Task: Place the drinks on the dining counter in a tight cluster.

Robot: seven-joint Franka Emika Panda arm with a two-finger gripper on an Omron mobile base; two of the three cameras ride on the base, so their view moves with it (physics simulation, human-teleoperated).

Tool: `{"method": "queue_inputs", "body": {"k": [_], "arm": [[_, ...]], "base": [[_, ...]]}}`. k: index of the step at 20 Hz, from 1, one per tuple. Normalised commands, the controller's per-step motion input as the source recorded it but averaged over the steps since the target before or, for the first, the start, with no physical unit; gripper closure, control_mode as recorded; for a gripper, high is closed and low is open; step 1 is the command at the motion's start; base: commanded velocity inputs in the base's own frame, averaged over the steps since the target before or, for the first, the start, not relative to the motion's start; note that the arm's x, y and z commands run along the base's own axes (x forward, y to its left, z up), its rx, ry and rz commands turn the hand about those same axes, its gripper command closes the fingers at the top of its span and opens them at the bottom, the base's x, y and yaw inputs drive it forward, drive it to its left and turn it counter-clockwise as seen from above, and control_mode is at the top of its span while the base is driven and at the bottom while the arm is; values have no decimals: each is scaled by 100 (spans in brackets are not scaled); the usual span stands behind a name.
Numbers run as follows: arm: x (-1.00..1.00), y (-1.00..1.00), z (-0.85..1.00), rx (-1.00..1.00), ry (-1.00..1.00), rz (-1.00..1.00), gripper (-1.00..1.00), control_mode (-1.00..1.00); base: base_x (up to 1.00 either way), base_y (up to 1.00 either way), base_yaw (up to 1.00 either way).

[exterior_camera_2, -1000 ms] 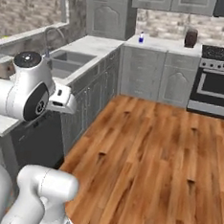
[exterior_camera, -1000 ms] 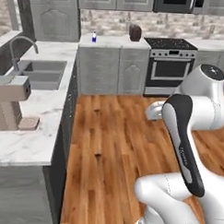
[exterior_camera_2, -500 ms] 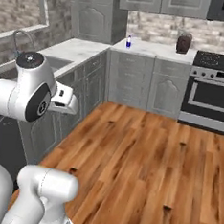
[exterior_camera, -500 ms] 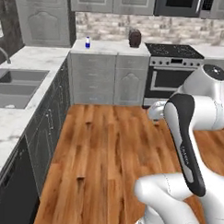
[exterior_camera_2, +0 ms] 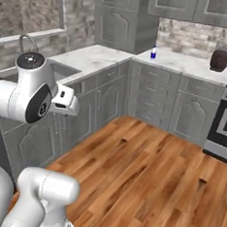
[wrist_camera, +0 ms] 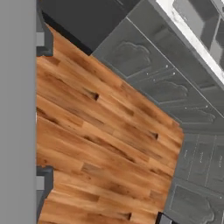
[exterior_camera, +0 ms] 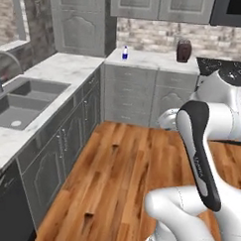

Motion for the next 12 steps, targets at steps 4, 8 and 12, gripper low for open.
{"method": "queue_inputs", "body": {"k": [4, 8, 12], "arm": [[0, 0, 0, 0, 0, 0, -100, 100], [0, 0, 0, 0, 0, 0, -100, 100], [0, 0, 0, 0, 0, 0, -100, 100]], "base": [[100, -80, 5], [100, -55, -1], [100, -29, -6]]}}
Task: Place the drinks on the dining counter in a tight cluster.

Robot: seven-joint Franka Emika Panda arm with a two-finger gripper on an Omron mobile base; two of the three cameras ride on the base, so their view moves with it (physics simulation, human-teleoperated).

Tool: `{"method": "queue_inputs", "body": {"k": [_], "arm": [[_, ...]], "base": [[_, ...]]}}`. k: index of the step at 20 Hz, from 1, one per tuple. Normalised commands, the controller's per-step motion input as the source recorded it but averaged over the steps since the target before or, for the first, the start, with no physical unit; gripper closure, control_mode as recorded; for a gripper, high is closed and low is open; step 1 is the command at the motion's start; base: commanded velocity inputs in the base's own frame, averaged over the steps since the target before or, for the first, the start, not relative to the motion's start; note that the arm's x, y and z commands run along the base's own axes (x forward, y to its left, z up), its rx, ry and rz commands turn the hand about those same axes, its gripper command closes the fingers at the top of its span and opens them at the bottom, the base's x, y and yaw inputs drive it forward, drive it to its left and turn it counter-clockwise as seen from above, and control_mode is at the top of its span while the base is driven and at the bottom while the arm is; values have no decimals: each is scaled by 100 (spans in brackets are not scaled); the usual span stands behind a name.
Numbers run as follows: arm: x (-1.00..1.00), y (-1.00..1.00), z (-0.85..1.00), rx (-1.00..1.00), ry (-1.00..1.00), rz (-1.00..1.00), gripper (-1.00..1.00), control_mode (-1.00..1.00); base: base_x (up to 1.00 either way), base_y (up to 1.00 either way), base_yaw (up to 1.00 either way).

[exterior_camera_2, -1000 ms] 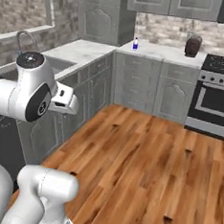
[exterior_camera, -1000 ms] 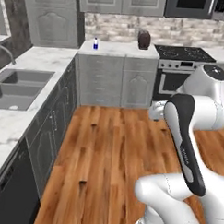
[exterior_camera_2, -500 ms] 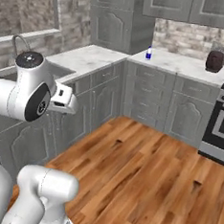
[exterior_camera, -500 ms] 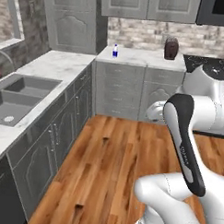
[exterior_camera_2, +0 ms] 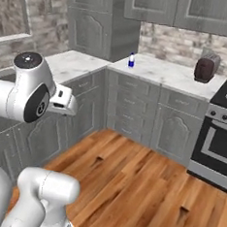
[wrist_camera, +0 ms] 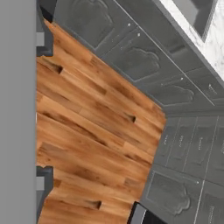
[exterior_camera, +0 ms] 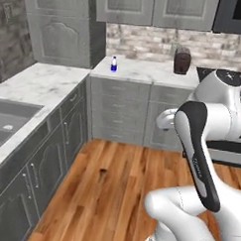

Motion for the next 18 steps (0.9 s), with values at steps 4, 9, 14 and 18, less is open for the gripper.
{"method": "queue_inputs", "body": {"k": [4, 9, 14, 18], "arm": [[0, 0, 0, 0, 0, 0, -100, 100], [0, 0, 0, 0, 0, 0, -100, 100], [0, 0, 0, 0, 0, 0, -100, 100], [0, 0, 0, 0, 0, 0, -100, 100]], "base": [[100, -17, -10], [100, -2, -13], [100, 10, -20], [100, 40, -25]]}}
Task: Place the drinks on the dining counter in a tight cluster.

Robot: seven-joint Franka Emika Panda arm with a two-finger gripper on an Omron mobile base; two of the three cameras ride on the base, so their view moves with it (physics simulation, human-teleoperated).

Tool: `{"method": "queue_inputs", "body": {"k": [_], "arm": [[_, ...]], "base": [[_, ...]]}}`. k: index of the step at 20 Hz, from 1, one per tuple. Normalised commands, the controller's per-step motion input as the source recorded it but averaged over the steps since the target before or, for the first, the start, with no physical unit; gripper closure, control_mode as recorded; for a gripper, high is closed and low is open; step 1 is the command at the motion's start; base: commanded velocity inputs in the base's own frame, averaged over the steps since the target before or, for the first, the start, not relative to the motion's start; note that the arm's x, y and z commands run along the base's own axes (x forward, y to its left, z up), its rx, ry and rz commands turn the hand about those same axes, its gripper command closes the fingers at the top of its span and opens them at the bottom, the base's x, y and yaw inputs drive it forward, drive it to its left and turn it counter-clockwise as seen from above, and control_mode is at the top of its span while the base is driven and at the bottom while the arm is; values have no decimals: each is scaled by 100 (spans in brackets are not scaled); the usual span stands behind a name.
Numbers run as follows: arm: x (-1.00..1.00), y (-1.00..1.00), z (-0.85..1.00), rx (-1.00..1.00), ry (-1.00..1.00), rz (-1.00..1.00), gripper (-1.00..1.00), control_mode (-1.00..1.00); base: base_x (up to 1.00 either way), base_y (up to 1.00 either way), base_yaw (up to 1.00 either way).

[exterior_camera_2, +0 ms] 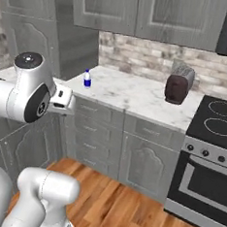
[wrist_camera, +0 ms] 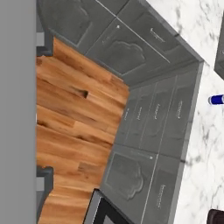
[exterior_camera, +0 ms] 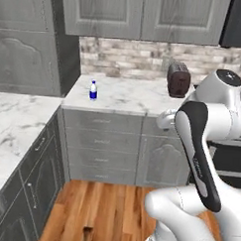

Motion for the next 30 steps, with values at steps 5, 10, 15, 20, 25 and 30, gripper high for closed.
{"method": "queue_inputs", "body": {"k": [5, 10, 15, 20, 25, 30], "arm": [[0, 0, 0, 0, 0, 0, -100, 100], [0, 0, 0, 0, 0, 0, -100, 100], [0, 0, 0, 0, 0, 0, -100, 100], [0, 0, 0, 0, 0, 0, -100, 100], [0, 0, 0, 0, 0, 0, -100, 100], [0, 0, 0, 0, 0, 0, -100, 100]], "base": [[100, 53, -26], [100, 19, -26], [94, -7, -6], [56, 8, 0], [14, 48, 1], [39, 49, 12]]}}
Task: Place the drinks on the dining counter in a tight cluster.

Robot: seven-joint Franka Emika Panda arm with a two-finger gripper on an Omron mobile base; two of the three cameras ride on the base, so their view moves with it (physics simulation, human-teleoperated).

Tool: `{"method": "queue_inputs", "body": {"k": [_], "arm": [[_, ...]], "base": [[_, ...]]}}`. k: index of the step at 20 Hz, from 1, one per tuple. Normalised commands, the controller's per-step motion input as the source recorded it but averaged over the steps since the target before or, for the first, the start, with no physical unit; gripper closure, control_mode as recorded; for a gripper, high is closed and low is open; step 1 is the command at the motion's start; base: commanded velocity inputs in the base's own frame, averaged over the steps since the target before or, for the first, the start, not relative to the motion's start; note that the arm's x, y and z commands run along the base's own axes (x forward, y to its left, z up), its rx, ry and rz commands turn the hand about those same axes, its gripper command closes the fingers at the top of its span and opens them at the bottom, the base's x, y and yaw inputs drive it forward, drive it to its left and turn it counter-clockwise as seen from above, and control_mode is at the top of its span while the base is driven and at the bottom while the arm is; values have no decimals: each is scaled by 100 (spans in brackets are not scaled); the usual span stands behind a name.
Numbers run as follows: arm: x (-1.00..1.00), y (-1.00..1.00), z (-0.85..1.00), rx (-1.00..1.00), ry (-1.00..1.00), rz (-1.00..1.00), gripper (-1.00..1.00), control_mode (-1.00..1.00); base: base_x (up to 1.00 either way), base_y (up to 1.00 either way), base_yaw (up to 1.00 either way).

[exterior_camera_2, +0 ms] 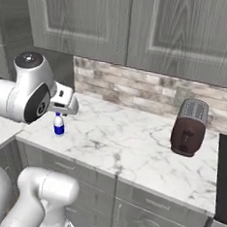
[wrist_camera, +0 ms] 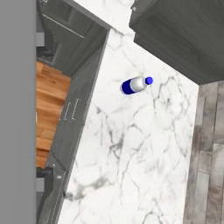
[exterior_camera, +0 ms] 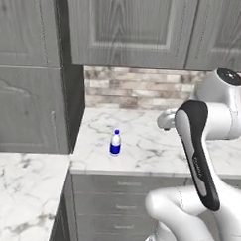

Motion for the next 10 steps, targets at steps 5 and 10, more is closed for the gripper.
{"method": "queue_inputs", "body": {"k": [5, 10], "arm": [[0, 0, 0, 0, 0, 0, -100, 100], [0, 0, 0, 0, 0, 0, -100, 100]], "base": [[85, 15, 17], [89, 3, 26]]}}
